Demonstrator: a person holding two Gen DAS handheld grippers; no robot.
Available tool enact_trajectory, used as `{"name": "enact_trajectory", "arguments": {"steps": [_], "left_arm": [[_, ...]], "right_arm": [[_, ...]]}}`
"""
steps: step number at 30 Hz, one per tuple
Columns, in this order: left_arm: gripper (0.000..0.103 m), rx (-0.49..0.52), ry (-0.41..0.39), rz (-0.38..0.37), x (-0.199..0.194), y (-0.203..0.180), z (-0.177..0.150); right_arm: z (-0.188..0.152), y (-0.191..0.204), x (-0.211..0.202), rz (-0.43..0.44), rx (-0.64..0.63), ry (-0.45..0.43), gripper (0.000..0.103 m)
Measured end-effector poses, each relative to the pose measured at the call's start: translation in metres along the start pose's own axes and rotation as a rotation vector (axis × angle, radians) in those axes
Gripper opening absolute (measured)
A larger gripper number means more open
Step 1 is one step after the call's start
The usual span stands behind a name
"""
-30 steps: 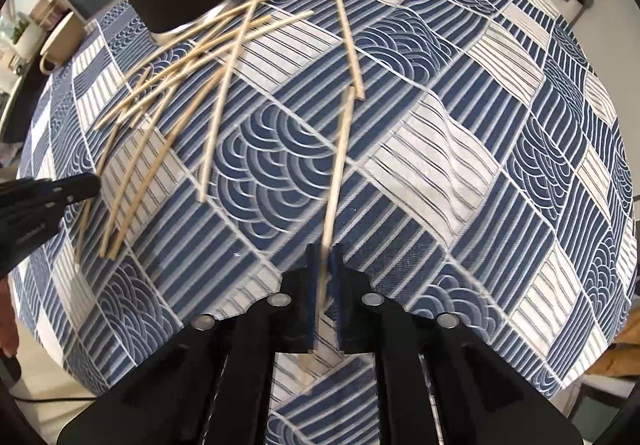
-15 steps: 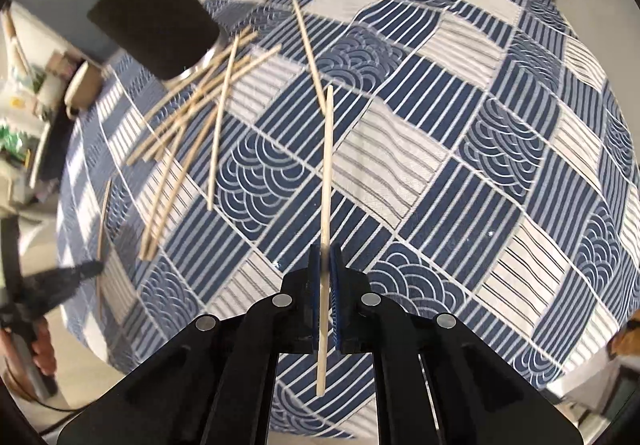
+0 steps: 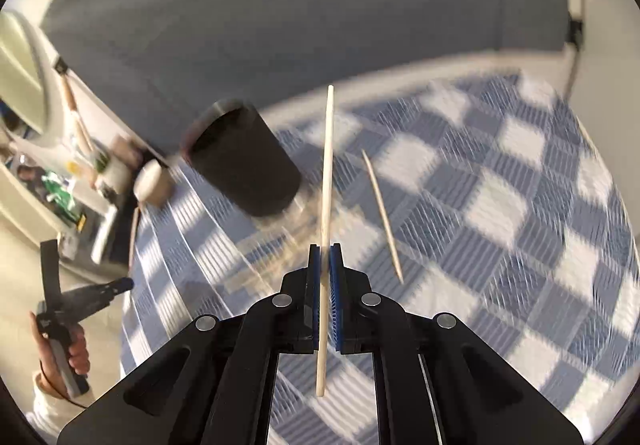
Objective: Organize utensils
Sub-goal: 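Lift both held sticks upright and carry them over the black holder, then lower the sticks into the black holder and open both tools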
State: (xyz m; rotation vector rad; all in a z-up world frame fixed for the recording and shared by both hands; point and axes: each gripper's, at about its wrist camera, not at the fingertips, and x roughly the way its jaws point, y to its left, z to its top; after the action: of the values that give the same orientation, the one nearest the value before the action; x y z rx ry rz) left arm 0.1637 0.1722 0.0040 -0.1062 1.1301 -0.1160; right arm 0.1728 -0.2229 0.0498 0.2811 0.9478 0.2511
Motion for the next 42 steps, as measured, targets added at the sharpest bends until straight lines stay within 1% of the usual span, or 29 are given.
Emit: {"name": "enact_trajectory", "arguments": {"steps": [1, 2, 3, 4, 6, 7, 10, 12, 14, 16, 18, 19, 23, 25, 26, 28, 30, 32, 36, 38, 42], "left_arm": [[0.005, 0.011, -0.027, -0.034, 0.003, -0.012, 0.011], [0.005, 0.026, -0.071, -0.081, -0.002, -0.016, 0.028], [0.005, 0.032, -0.108, -0.104, -0.009, -0.015, 0.039], [0.005, 0.041, -0.163, -0.133, -0.013, -0.020, 0.054], [0.005, 0.056, -0.263, -0.224, -0.016, -0.033, 0.081], [0.005, 0.055, -0.296, -0.254, -0.016, -0.039, 0.087], [0.005, 0.042, -0.366, -0.336, -0.009, -0.051, 0.113], [0.005, 0.014, -0.397, -0.388, 0.000, -0.059, 0.127], [0.005, -0.008, -0.405, -0.416, 0.006, -0.066, 0.134], [0.005, -0.024, -0.411, -0.425, 0.015, -0.076, 0.141], [0.005, -0.034, -0.438, -0.422, 0.019, -0.086, 0.142], [0.005, -0.031, -0.439, -0.424, 0.023, -0.089, 0.142], [0.005, -0.035, -0.492, -0.398, 0.031, -0.102, 0.132], [0.005, -0.032, -0.511, -0.383, 0.033, -0.105, 0.128], [0.005, -0.032, -0.516, -0.363, 0.034, -0.109, 0.126], [0.005, -0.030, -0.503, -0.379, 0.039, -0.112, 0.123], [0.005, -0.007, -0.499, -0.361, 0.043, -0.117, 0.118], [0.005, 0.007, -0.480, -0.385, 0.049, -0.117, 0.111], [0.005, 0.052, -0.457, -0.393, 0.057, -0.115, 0.104], [0.005, 0.083, -0.447, -0.386, 0.058, -0.114, 0.102], [0.005, 0.111, -0.418, -0.370, 0.056, -0.112, 0.098]], "right_arm": [[0.010, 0.009, 0.000, 0.008, -0.018, -0.029, 0.005], [0.021, 0.018, 0.001, 0.021, -0.036, -0.058, 0.005], [0.031, 0.028, 0.003, 0.039, -0.055, -0.091, 0.005], [0.038, 0.034, 0.005, 0.055, -0.068, -0.116, 0.005], [0.053, 0.049, 0.011, 0.101, -0.096, -0.175, 0.005], [0.060, 0.055, 0.016, 0.127, -0.109, -0.200, 0.005], [0.075, 0.071, 0.038, 0.171, -0.152, -0.272, 0.005], [0.084, 0.075, 0.054, 0.195, -0.160, -0.283, 0.005], [0.094, 0.079, 0.066, 0.218, -0.175, -0.286, 0.005], [0.101, 0.079, 0.074, 0.250, -0.197, -0.297, 0.005], [0.108, 0.079, 0.080, 0.300, -0.214, -0.315, 0.005], [0.111, 0.078, 0.085, 0.322, -0.223, -0.326, 0.005], [0.116, 0.067, 0.111, 0.404, -0.219, -0.312, 0.005], [0.117, 0.064, 0.118, 0.419, -0.223, -0.307, 0.005], [0.118, 0.063, 0.123, 0.414, -0.224, -0.295, 0.005], [0.116, 0.060, 0.129, 0.393, -0.225, -0.267, 0.005], [0.112, 0.058, 0.132, 0.374, -0.238, -0.233, 0.005], [0.106, 0.063, 0.135, 0.341, -0.266, -0.213, 0.005], [0.090, 0.070, 0.133, 0.278, -0.331, -0.206, 0.005], [0.084, 0.074, 0.134, 0.249, -0.343, -0.197, 0.005], [0.074, 0.074, 0.132, 0.212, -0.351, -0.173, 0.005]]}}
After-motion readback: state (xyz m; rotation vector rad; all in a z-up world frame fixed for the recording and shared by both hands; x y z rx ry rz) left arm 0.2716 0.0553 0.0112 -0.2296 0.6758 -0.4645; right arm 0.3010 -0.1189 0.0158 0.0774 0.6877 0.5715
